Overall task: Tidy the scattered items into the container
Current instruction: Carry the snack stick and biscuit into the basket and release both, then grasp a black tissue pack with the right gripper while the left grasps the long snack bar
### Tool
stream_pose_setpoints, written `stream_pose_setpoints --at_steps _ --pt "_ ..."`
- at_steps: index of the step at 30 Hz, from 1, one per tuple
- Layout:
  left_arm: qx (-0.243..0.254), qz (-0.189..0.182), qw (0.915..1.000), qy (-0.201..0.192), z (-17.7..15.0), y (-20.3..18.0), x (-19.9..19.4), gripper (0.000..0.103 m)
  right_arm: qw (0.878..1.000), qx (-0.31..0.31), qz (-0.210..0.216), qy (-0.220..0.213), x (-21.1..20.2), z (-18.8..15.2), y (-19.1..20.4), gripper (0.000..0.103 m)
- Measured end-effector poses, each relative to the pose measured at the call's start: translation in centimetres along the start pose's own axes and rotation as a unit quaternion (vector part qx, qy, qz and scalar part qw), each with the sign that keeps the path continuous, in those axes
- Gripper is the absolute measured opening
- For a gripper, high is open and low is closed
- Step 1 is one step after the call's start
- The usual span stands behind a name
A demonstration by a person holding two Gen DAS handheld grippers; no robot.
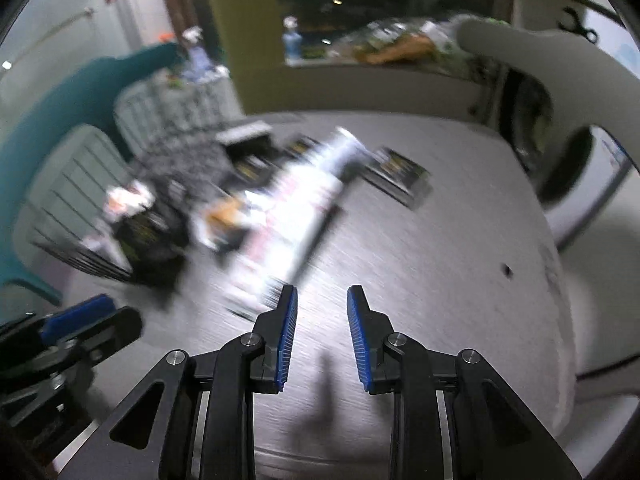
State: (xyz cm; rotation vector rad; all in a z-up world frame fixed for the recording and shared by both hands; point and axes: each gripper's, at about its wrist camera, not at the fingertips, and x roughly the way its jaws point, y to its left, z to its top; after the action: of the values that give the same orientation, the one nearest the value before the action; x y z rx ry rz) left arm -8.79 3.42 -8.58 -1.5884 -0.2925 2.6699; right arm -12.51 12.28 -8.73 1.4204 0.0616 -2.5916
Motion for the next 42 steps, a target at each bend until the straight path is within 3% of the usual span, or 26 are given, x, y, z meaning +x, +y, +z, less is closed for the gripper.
stream_pose_setpoints --at_steps 6,12,14,16,18,24,28,32,42 --pt "0.051 0.007 0.9986 0.009 -0.4 -2.9 4.2 0.031 0.999 0.012 -0.032 0.008 3.0 -1.5 -3.5 0.027" --pt "0.077 0.019 0.9967 0.017 1.3 -4.9 8.6 0.031 0.999 0.019 -0.014 -0.024 5.6 0.6 -6.0 0.027" --pt "0.078 0.029 0.9964 0.017 2.0 -5.1 9.5 0.035 0.999 0.02 -0.008 -0.035 6.6 1.9 -6.5 0.027" --pt "0.074 0.031 0.9967 0.008 2.8 -5.0 9.9 0.054 0.999 0.019 -0.007 -0.042 7.6 3.2 -6.6 0.027" --pt "0.065 0.037 0.9972 0.002 3.5 -4.8 10.2 0.057 0.999 0.012 -0.006 -0.046 8.5 4.5 -6.7 0.029" --pt "0.064 0.03 0.9975 0.005 5.0 -4.7 11.2 0.06 0.998 -0.012 0.001 -0.059 10.7 7.7 -7.1 0.053" --pt "0.057 0.022 0.9981 0.012 5.8 -4.4 11.9 0.06 0.998 -0.029 0.012 -0.046 12.3 9.4 -6.8 0.054" --pt "0.054 0.014 0.9983 0.016 6.2 -4.4 12.3 0.06 0.998 -0.047 0.014 -0.039 13.3 10.4 -6.6 0.066" --pt "0.058 0.002 0.998 0.024 5.4 -4.4 12.7 0.06 0.998 -0.055 0.012 -0.033 15.9 12.8 -6.9 0.074"
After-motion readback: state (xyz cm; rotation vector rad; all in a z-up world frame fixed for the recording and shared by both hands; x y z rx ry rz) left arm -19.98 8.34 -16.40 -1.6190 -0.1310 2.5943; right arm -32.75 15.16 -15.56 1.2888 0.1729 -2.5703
